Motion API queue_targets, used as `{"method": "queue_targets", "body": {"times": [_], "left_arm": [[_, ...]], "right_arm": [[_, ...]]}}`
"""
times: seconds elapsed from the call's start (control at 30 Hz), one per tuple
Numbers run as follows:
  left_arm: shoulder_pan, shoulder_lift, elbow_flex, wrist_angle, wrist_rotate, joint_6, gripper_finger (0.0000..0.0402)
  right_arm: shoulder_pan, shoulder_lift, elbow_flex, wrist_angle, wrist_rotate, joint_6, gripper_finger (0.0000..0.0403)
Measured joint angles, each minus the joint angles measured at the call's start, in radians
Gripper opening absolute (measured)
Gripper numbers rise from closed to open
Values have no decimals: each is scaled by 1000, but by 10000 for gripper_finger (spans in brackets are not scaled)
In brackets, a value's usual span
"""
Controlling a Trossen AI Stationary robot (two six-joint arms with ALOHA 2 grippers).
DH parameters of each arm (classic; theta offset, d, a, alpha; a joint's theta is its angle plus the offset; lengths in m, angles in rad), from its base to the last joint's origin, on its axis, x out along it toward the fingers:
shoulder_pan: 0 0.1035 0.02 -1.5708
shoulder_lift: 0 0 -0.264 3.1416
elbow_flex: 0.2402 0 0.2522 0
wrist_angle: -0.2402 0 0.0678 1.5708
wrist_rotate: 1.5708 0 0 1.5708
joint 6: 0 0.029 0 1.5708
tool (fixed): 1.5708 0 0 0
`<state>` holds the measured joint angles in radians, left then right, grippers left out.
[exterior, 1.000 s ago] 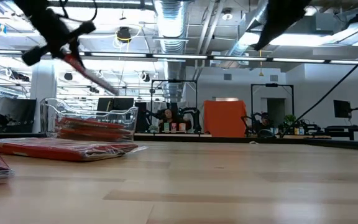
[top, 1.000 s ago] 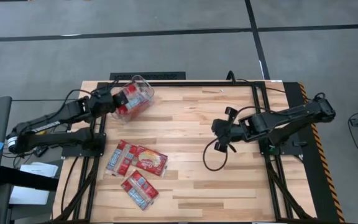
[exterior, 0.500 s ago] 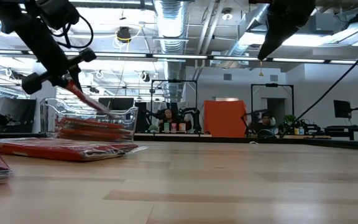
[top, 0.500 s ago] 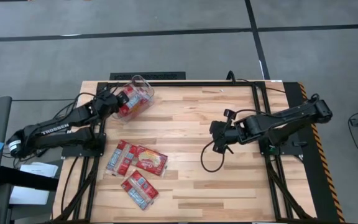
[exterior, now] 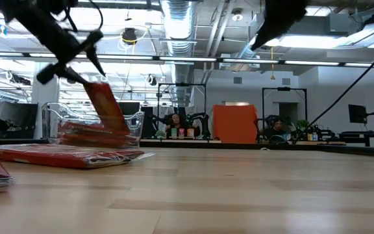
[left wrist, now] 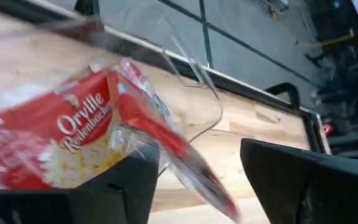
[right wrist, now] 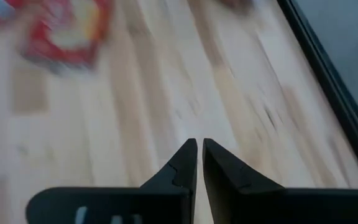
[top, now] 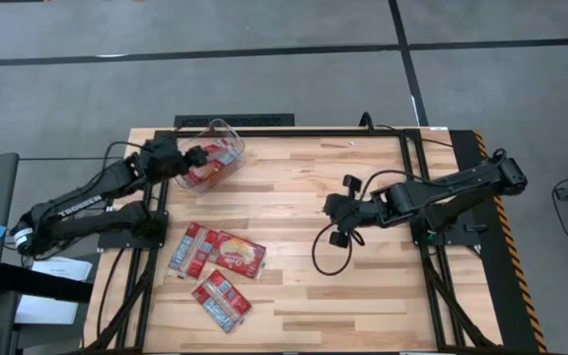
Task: Sort popcorn bags into baskets
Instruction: Put the red popcorn bag into the transparent bin
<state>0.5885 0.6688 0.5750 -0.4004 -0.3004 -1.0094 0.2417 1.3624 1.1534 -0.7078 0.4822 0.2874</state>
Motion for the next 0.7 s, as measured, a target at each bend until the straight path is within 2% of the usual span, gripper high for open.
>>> {"method": "queue_targets", "body": {"times": [0.2, 0.3, 0.5, 0.6, 0.7], "left_arm": [[25, -34, 161, -265, -28, 65, 223], [24, -43, 223, -326, -12, 82, 224], [-18, -44, 274, -338, 143, 98, 224], [-62, -43, 275, -354, 196, 111, 224], [-114, -43, 274, -373, 208, 108, 224]], "right_arm": [[0, 48, 0, 253, -58, -74, 52], [-1, 114, 3, 420, -149, -110, 52], [6, 348, 2, 764, -385, -131, 48], [13, 476, 52, 877, -410, -131, 37], [14, 592, 138, 895, -413, -130, 23]]}}
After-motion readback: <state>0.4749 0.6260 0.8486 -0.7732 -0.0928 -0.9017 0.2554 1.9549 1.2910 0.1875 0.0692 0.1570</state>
